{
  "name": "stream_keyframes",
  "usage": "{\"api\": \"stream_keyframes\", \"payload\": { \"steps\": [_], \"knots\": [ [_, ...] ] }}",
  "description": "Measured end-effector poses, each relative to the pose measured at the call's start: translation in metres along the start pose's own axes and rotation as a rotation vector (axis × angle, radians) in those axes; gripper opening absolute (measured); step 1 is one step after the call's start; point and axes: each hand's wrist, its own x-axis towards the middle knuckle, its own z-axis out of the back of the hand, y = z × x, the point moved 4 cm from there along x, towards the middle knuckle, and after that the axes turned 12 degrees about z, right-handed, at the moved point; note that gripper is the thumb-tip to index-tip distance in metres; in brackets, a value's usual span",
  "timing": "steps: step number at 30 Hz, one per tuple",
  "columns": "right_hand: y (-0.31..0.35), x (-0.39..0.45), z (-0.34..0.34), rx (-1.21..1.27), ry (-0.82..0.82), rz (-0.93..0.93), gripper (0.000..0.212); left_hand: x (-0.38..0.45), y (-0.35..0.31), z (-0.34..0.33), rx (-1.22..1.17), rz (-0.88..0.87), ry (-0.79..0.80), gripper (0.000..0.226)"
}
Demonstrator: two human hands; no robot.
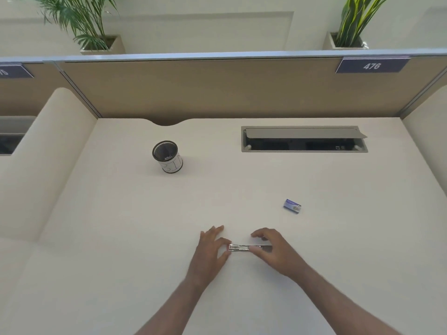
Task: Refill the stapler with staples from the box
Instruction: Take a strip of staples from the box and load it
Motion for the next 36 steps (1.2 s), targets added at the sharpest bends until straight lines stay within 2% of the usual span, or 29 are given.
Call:
{"api": "stream_keyframes", "payload": {
  "steps": [4, 8, 14, 16, 18, 21, 23, 29, 36],
  "knots": [
    [-0.005, 0.011, 0.039, -0.066, -0.192, -0.002, 0.015, 0.001, -0.001, 0.002, 0.039, 0.012, 0.018, 0.024],
    [-0.018, 0.02, 0.075, -0.226, -0.302, -0.1, 0.022, 0.001, 0.0, 0.003, 0.054, 0.005, 0.031, 0.027],
    [-0.032, 0.028, 0.095, -0.287, -0.293, -0.279, 0.058, 0.0, 0.002, 0.005, 0.049, -0.006, 0.033, 0.03],
    [-0.037, 0.032, 0.094, -0.286, -0.263, -0.333, 0.062, -0.002, 0.002, 0.005, 0.045, -0.016, 0.034, 0.031],
    [-0.041, 0.035, 0.095, -0.3, -0.264, -0.356, 0.055, -0.002, 0.001, 0.006, 0.024, -0.017, 0.027, 0.031],
    [-0.042, 0.038, 0.097, -0.312, -0.296, -0.332, 0.031, 0.001, 0.0, 0.01, -0.033, 0.031, 0.021, 0.03],
    [-0.041, 0.039, 0.096, -0.301, -0.285, -0.316, 0.025, 0.003, -0.001, 0.013, -0.11, 0.108, 0.016, 0.028],
    [-0.02, 0.035, 0.077, -0.288, -0.2, -0.154, 0.027, 0.01, -0.021, 0.022, -0.432, 0.3, -0.024, 0.018],
    [0.027, 0.026, 0.031, -0.263, -0.043, 0.004, 0.026, 0.01, -0.066, 0.022, -0.684, 0.326, -0.008, 0.007]
  ]
}}
